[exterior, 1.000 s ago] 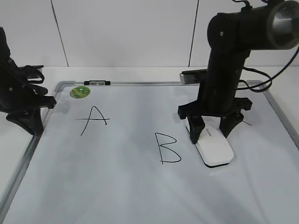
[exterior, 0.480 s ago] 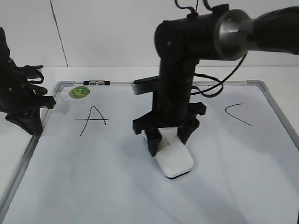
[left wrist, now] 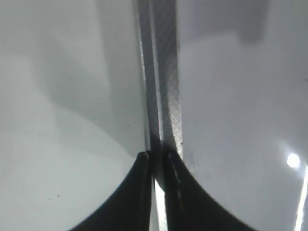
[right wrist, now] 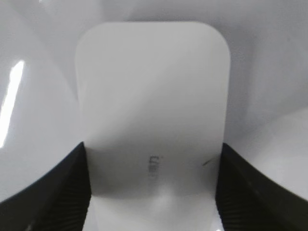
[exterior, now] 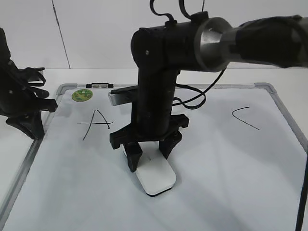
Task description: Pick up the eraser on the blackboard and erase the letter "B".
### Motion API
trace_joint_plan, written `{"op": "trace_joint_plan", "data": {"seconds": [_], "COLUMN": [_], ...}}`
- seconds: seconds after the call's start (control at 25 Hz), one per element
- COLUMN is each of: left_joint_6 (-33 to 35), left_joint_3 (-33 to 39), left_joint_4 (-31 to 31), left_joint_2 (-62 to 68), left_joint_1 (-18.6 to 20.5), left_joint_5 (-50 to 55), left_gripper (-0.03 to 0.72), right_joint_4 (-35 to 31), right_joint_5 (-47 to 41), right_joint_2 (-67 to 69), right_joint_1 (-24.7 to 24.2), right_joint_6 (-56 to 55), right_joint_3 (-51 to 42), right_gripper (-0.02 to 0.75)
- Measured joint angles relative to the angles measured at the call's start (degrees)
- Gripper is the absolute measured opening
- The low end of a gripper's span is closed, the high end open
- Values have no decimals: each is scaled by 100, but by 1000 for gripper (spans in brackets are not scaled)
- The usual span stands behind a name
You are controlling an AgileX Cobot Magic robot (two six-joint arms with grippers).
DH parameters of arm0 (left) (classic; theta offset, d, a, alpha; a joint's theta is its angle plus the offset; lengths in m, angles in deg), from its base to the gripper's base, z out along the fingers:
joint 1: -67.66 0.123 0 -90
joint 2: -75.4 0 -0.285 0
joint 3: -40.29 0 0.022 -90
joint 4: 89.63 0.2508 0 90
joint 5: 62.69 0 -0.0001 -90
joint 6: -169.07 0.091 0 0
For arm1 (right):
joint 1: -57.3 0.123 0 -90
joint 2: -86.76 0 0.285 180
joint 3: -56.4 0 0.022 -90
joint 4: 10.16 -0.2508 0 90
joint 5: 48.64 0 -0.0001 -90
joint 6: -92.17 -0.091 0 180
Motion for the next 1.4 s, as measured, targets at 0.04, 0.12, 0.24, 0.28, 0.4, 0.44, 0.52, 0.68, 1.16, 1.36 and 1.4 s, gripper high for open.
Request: {"op": "trace_joint_plan", "data": {"seconds": [0.04, 0.12, 0.24, 0.28, 0.4, 0.44, 0.52, 0.68, 1.16, 1.36, 1.4], "left_joint_6": [0, 0, 0, 0, 0, 0, 0, 0, 0, 0, 0], "left_joint_3": [0, 0, 0, 0, 0, 0, 0, 0, -8, -8, -8], "left_joint_4": [0, -11, -20, -20, -20, -20, -20, -23, 22, 22, 22], "left_joint_2": [0, 0, 0, 0, 0, 0, 0, 0, 0, 0, 0], "left_joint_1": [0, 0, 0, 0, 0, 0, 0, 0, 0, 0, 0], "left_joint_5": [0, 0, -10, -10, -10, -10, -10, -10, 34, 34, 34], "left_gripper": [32, 32, 32, 32, 32, 32, 32, 32, 32, 32, 32], "right_joint_4": [-44, -216, -73, 85, 541, 625, 666, 666, 720, 514, 489], "right_joint_5": [0, 0, 22, 22, -4, -3, -3, -3, 57, -7, -30], "right_joint_2": [0, 0, 3, 3, 3, 3, 3, 3, 25, 147, 170], "right_joint_1": [-75, -264, -687, -827, -1268, -1387, -1528, -1556, -231, 235, 276], "right_joint_6": [-24, -113, -277, -332, -430, -432, -454, -454, -408, -330, -315], "right_joint_3": [0, 0, 0, 14, 37, 35, 35, 35, 116, 377, 423], "right_gripper": [529, 529, 529, 529, 529, 529, 529, 529, 529, 529, 529]}}
